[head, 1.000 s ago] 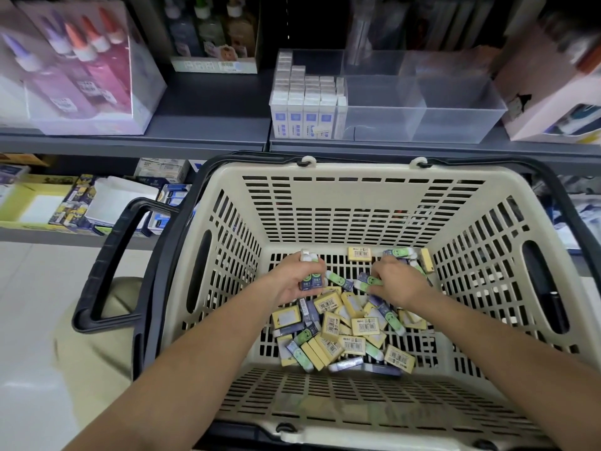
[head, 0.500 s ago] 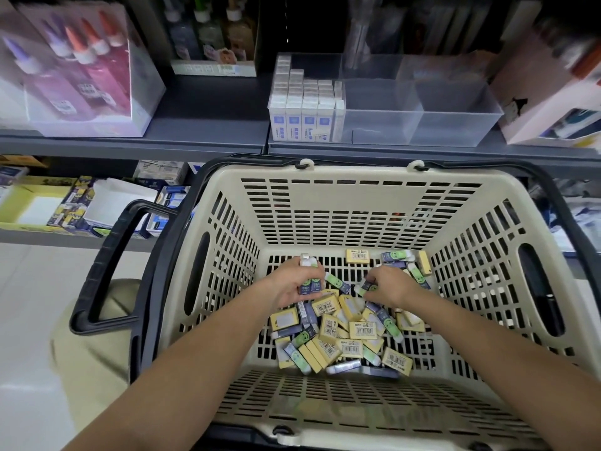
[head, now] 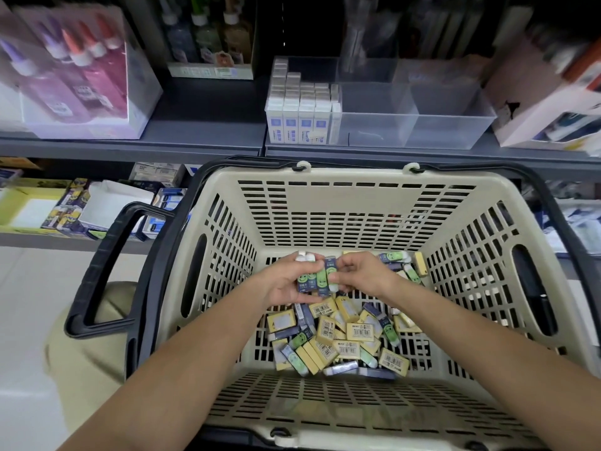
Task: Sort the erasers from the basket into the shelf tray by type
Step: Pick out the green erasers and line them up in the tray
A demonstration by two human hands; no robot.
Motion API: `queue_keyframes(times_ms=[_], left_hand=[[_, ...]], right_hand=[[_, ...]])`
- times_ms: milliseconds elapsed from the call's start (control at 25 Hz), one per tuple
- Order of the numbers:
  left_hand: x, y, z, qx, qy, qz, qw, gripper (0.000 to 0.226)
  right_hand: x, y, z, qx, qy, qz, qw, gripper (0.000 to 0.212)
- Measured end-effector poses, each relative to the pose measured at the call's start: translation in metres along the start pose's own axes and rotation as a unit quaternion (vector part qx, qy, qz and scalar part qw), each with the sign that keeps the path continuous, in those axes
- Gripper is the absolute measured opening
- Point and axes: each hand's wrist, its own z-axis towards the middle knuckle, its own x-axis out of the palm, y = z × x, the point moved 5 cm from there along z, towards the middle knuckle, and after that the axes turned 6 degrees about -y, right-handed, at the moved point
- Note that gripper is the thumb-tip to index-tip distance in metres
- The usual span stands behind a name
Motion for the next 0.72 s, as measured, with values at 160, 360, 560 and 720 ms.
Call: queue_keyframes(times_ms=[160, 360, 560, 720], left_hand=[[0.000, 0.002, -0.002, -0.010, -0.011, -0.006, 1.000, 0.042], [-0.002, -0.002, 0.000, 0.009, -0.038, -0.031, 0.999, 0.040], [-0.005, 0.001, 0.002, -0.012, -0.068, -0.003, 0.998, 0.033], [-0.010, 0.001, 0.004, -0.032, -0.058, -0.010, 0.998, 0.036]], right_hand=[[-0.001, 0.001, -0.002, 0.023, 0.004, 0.055, 0.998, 0.012], [-0.009, 0.008, -0.004, 0.022, 0.008, 0.023, 0.999, 0.020], [-0.011, 0.026, -0.004, -0.095, 0.012, -0.128, 0.987, 0.026], [-0.012, 0.026, -0.005, -0.060, 0.051, -0.088, 0.993, 0.014]])
